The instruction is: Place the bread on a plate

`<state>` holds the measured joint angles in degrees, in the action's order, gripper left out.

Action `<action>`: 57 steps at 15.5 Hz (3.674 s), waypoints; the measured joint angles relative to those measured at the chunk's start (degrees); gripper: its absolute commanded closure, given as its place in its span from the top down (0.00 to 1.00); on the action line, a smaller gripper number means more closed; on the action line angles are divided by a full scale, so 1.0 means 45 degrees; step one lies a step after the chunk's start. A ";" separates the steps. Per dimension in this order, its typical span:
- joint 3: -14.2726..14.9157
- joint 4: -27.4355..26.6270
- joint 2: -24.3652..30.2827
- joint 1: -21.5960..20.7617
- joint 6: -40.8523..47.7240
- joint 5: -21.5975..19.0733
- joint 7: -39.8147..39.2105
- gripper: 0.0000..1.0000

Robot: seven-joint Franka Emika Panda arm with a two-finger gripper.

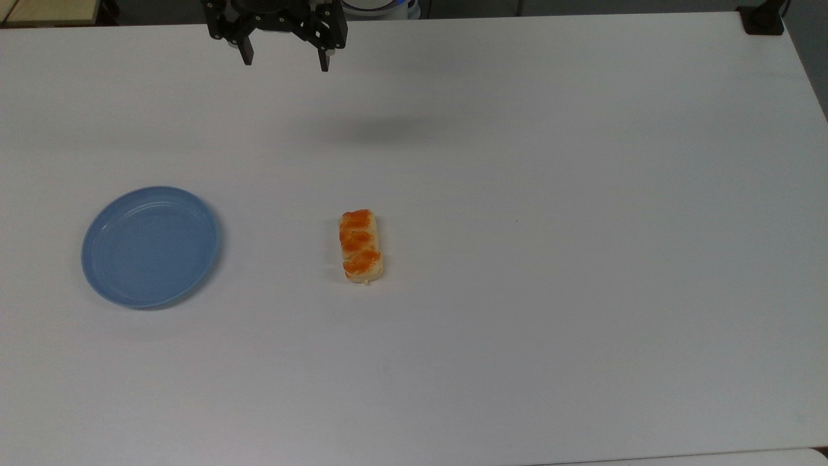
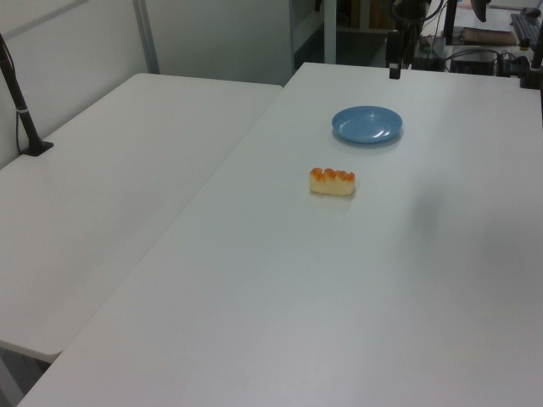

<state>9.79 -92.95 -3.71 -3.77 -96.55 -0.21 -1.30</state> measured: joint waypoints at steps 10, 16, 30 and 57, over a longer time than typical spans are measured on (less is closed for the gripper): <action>0.0186 -0.0008 -0.0004 -0.0044 -0.0132 -0.0003 -0.0013 1.00; 0.0141 -0.0672 -0.0412 -0.0316 -0.1902 -0.0197 -0.0013 1.00; -0.0208 -0.0334 -0.4421 -0.1248 -0.5374 -0.1085 0.0947 1.00; 0.0110 0.1494 -0.6247 -0.1379 -0.5415 -0.0409 0.0011 0.97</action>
<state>10.29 -86.23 -31.82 -9.98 -120.92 -2.05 -1.26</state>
